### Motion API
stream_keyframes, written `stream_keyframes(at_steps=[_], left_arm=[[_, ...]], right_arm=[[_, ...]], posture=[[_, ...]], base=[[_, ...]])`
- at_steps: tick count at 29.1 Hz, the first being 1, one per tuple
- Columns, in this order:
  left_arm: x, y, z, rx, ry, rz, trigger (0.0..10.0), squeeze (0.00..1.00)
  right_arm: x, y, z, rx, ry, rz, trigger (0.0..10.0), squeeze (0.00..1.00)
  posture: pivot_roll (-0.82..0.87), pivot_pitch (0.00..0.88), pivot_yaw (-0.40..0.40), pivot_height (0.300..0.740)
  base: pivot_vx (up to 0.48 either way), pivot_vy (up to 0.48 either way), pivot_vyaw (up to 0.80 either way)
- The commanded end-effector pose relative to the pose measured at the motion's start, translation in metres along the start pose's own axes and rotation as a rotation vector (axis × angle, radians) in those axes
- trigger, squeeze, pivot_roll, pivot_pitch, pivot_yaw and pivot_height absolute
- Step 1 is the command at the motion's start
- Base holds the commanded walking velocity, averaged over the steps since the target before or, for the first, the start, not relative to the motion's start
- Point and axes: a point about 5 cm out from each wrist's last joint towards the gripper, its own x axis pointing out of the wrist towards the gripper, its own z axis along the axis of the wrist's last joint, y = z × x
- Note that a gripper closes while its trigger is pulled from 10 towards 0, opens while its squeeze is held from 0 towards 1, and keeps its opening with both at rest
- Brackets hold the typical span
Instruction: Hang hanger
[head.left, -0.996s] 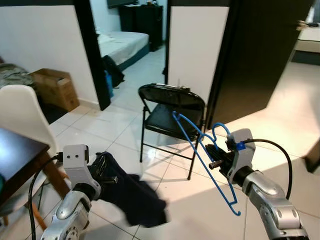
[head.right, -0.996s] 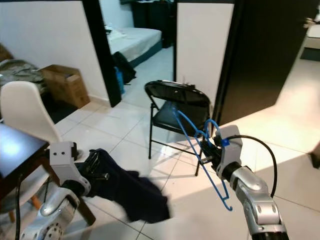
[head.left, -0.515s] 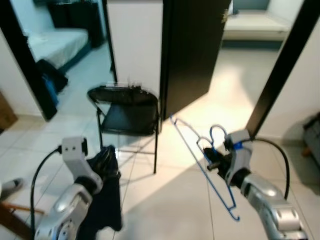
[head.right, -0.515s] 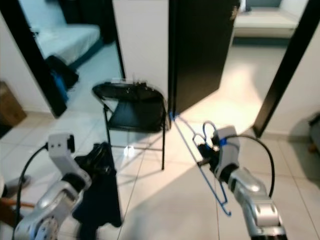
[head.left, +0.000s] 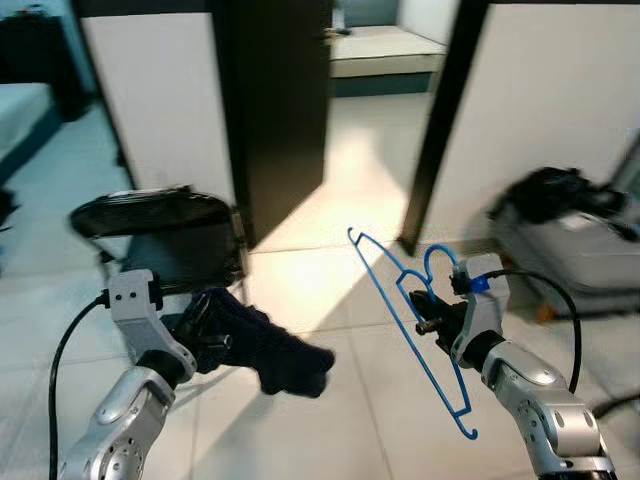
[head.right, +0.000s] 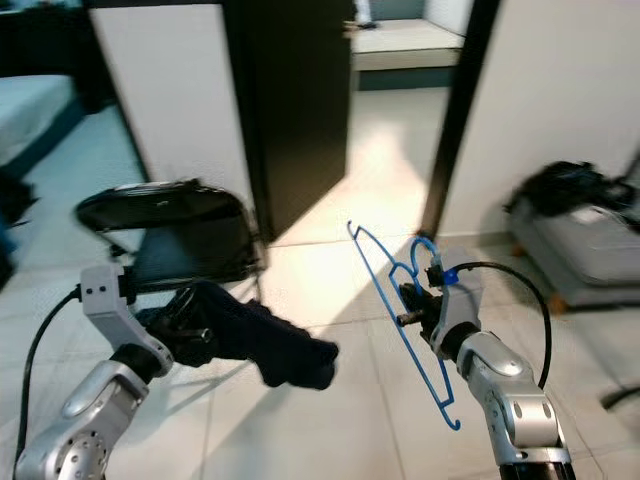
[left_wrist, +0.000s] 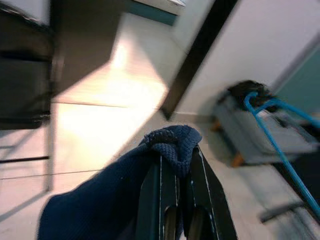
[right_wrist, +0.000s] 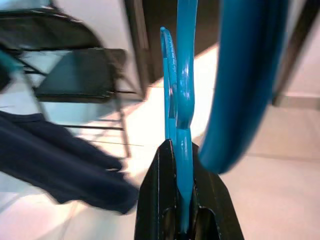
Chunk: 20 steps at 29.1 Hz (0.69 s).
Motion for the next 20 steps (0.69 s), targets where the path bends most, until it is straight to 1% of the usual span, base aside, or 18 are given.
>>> stream_keyframes(at_steps=[1, 11, 13, 15, 18, 20], left_arm=[[-0.003, 0.002, 0.008, 0.004, -0.028, 0.011, 10.0, 0.00], [-0.004, 0.003, 0.008, 0.000, -0.030, 0.019, 10.0, 0.00], [-0.002, 0.002, 0.008, 0.024, -0.012, -0.009, 10.0, 0.00], [-0.002, 0.002, 0.008, 0.024, -0.012, -0.009, 10.0, 0.00], [0.004, 0.001, 0.009, 0.055, 0.022, -0.068, 10.0, 0.00], [0.007, -0.001, 0.009, 0.140, 0.045, -0.119, 10.0, 0.00]], right_arm=[[0.003, 0.007, 0.000, 0.014, 0.004, 0.036, 10.0, 0.00], [0.004, 0.007, 0.000, 0.014, 0.013, 0.044, 10.0, 0.00], [0.004, 0.008, 0.000, 0.021, 0.014, 0.057, 10.0, 0.00], [0.004, 0.008, 0.000, 0.021, 0.014, 0.057, 10.0, 0.00], [0.002, 0.009, 0.000, 0.038, 0.009, 0.072, 10.0, 0.00], [0.003, 0.009, -0.001, 0.045, 0.004, 0.073, 10.0, 0.00]], posture=[[-0.01, 0.000, -0.024, 0.735], [-0.01, 0.000, -0.029, 0.735], [-0.02, 0.000, -0.015, 0.735], [-0.02, 0.000, -0.015, 0.735], [-0.02, 0.000, -0.006, 0.735], [-0.03, 0.000, 0.005, 0.735]], base=[[0.000, 0.000, -0.80], [0.000, 0.000, -0.80], [0.000, 0.000, -0.80], [0.000, 0.000, -0.80], [0.000, 0.000, -0.80], [0.000, 0.000, -0.80]])
